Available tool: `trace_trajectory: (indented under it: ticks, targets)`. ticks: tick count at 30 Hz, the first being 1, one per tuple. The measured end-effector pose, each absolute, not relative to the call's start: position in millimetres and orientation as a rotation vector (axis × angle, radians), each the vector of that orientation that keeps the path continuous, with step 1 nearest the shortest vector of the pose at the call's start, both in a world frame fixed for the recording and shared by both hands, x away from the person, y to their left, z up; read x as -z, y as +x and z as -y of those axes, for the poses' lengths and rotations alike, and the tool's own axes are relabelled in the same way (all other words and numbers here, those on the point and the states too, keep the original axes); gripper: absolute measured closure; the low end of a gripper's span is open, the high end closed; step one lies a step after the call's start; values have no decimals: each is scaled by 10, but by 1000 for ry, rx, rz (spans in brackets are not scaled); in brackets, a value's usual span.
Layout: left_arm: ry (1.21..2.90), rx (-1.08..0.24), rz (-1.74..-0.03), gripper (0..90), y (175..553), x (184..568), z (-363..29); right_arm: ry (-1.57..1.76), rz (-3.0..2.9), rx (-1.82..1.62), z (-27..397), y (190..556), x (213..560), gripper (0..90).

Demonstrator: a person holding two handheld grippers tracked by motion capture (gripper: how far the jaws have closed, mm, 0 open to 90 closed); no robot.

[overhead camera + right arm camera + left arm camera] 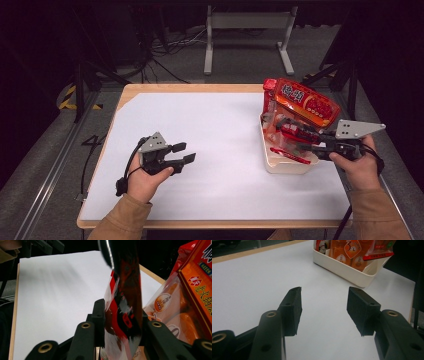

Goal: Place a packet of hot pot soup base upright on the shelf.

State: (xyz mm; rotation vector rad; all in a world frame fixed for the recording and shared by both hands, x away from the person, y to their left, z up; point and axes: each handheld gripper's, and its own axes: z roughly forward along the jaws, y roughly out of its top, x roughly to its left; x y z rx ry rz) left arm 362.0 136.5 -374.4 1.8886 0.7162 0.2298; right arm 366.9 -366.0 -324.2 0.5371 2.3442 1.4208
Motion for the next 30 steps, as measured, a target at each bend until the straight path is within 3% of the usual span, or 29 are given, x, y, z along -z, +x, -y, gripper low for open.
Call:
trace_trajectory:
  ticks: [30]
  targets:
    - [1888, -222, -720, 468, 3629, 3762, -1361, 503, -2415, -1517, 3570, 3764, 3330, 730]
